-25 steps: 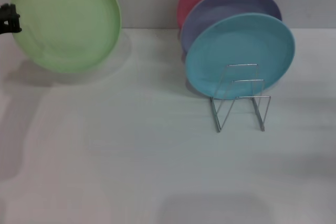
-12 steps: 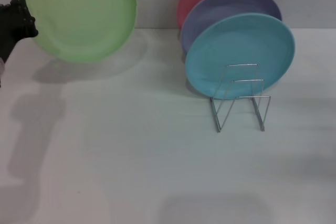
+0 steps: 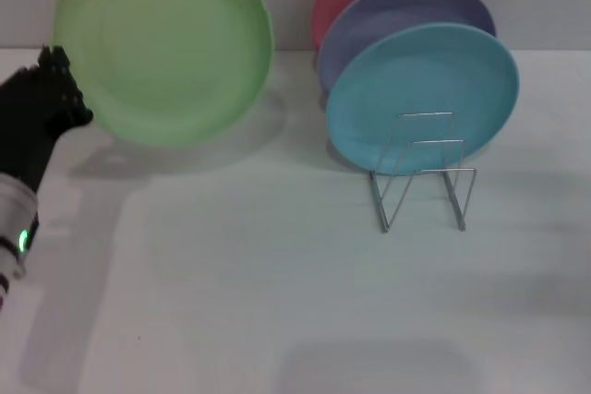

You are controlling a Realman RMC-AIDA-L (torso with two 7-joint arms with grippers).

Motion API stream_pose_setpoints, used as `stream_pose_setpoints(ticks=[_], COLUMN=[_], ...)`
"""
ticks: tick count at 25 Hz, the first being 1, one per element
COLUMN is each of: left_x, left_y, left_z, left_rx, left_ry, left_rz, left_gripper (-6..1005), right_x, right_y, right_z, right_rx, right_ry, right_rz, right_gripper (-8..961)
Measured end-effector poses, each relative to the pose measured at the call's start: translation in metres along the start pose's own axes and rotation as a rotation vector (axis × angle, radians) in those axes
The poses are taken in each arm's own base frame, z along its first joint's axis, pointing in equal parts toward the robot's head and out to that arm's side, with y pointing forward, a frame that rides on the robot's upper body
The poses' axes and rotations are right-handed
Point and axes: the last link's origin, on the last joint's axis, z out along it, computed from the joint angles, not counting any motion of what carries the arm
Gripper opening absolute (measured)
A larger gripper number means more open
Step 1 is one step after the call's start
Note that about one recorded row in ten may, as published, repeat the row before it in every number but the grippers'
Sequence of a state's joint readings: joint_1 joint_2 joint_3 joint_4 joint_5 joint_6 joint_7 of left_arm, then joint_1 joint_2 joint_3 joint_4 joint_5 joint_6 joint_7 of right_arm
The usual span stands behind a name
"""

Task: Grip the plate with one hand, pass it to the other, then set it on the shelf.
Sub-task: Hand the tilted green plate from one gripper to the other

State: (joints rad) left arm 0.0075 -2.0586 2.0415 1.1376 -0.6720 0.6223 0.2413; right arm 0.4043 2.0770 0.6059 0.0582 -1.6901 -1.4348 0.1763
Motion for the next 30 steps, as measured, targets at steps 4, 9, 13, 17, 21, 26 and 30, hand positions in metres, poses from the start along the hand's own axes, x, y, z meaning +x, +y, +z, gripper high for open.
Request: stream_pose_setpoints(ticks=[4,9,13,17,21,26,30], left_x=[-0.012,-0.030,-0.043,-0.049,-0.051,-0.051,-0.049], left_y=[0.010,0.017,0.026,0.034,0.041,0.044,0.042], left_z=[-0.022,-0.048,-0.057,-0.059,-0.060,-0.062,-0.063], left_rx=[-0.046,-0.110,-0.149,-0.161,-0.153,-0.163,-0.157], left_ry=[0.023,0.057,0.059,0.053,0.059,0.060,0.075], left_rz=[-0.023,-0.052,-0.033,0.010,0.052,0.065,0.067], left_gripper=[28,29,29,29,29,28,28], right_x=[-0.001,-0.004,-0.005,-0.003,0.001,0.005,0.004], right_y=[0.002,0.001,0.006,0.013,0.021,0.041,0.057], right_z=[-0.001,-0.002,-0.008,-0.020,-0.033,-0.056,-0.070], right_rx=[-0.026,-0.053,-0.100,-0.146,-0.157,-0.153,-0.192], right_ry=[-0.008,-0.020,-0.033,-0.025,-0.007,0.008,0.018], right_rz=[-0.008,-0.021,-0.032,-0.025,0.004,-0.032,-0.003], right_gripper=[733,734,736,734,733,734,735])
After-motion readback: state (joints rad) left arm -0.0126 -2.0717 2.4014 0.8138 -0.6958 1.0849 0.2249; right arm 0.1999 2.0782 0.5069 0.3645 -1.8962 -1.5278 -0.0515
